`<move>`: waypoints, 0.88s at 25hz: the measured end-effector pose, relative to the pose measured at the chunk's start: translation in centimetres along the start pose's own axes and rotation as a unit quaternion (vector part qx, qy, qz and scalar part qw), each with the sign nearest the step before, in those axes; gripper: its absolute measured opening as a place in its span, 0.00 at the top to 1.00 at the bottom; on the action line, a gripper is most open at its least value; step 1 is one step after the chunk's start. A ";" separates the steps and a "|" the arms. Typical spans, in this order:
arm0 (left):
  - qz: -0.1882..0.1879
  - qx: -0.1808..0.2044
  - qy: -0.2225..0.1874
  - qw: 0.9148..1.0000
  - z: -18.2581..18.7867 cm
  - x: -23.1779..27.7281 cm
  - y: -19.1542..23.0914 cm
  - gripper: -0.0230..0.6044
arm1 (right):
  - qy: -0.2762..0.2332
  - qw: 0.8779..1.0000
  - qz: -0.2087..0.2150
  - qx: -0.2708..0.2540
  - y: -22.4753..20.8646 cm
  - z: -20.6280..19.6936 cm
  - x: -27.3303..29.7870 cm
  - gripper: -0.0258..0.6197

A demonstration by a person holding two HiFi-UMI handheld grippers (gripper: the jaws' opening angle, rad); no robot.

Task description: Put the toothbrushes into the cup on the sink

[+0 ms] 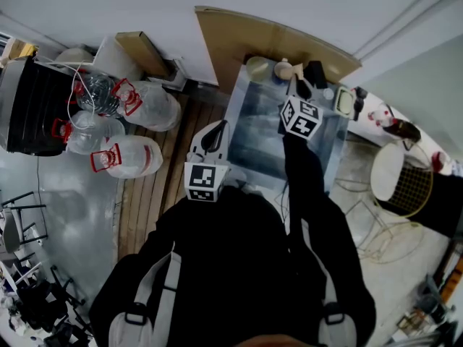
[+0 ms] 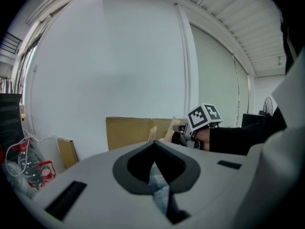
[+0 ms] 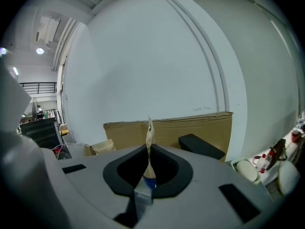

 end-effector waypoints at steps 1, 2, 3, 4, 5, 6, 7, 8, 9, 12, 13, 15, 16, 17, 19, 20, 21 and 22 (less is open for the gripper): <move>-0.001 0.000 0.000 1.000 0.0 0.0 0.0 0.96 | 0.004 1.000 0.002 -0.002 0.1 -0.1 0.1 0.94; -0.002 0.000 0.000 1.000 0.0 0.0 0.0 0.96 | 0.007 1.000 0.004 -0.004 0.1 -0.2 0.2 0.94; -0.002 0.000 0.000 1.000 0.0 0.0 0.0 0.96 | 0.010 1.000 0.007 -0.005 0.2 -0.3 0.2 0.94; -0.003 0.000 0.000 1.000 0.0 0.0 0.1 0.96 | 0.014 1.000 0.010 -0.005 0.4 -0.5 0.3 0.94; -0.003 0.000 0.000 1.000 0.0 -0.1 0.1 0.96 | 0.019 1.000 0.013 -0.007 0.5 -0.6 0.3 0.94; -0.004 0.000 0.000 1.000 0.0 -0.1 0.1 0.96 | 0.024 1.000 0.014 -0.010 0.7 -0.8 0.4 0.94; -0.004 -0.001 -0.001 1.000 -0.1 -0.1 0.1 0.96 | 0.028 0.999 0.016 -0.013 0.7 -0.9 0.4 0.94; -0.005 -0.001 -0.001 1.000 -0.2 -0.1 0.0 0.96 | 0.032 0.999 0.018 -0.015 0.8 -1.2 0.5 0.94; -0.005 0.000 -0.001 1.000 -0.3 -0.1 0.0 0.96 | 0.037 0.999 0.021 -0.016 0.8 -1.4 0.5 0.94; -0.008 0.001 -0.001 1.000 -0.4 -0.1 -0.1 0.96 | 0.052 0.998 0.027 -0.019 1.0 -1.7 0.6 0.87; -0.009 0.002 -0.002 1.000 -0.4 -0.1 -0.2 0.96 | 0.058 0.998 0.030 -0.020 1.1 -1.8 0.6 0.84; -0.013 0.003 -0.004 1.000 -0.4 -0.2 -0.4 0.96 | 0.064 0.997 0.031 -0.022 1.0 -2.0 0.4 0.81; -0.015 0.003 -0.005 1.000 -0.4 -0.2 -0.6 0.96 | 0.065 0.997 0.030 -0.024 1.0 -2.0 0.3 0.81; -0.016 0.004 -0.005 1.000 -0.4 -0.2 -0.6 0.96 | 0.065 0.997 0.030 -0.024 0.9 -2.1 0.0 0.81; -0.016 0.006 -0.005 1.000 -0.4 -0.3 -0.6 0.96 | 0.061 0.997 0.031 -0.024 1.0 -2.1 -0.5 0.81; -0.016 0.006 -0.005 1.000 -0.3 -0.4 -0.6 0.96 | 0.058 0.998 0.032 -0.024 1.1 -2.1 -0.8 0.81; -0.017 0.005 -0.006 1.000 -0.3 -0.5 -0.5 0.96 | 0.055 0.998 0.034 -0.025 1.2 -2.1 -1.1 0.81; -0.018 0.005 -0.007 1.000 -0.2 -0.5 -0.6 0.96 | 0.053 0.998 0.035 -0.026 1.4 -2.2 -1.5 0.81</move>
Point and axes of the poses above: the fingertips, and each gripper's own axes: x forward along the fingers, y to its left, z out of its top, the point moved 8 cm from there along -x, backward along the fingers, and after that the axes turned 14 degrees about y, right-handed, at the moved point
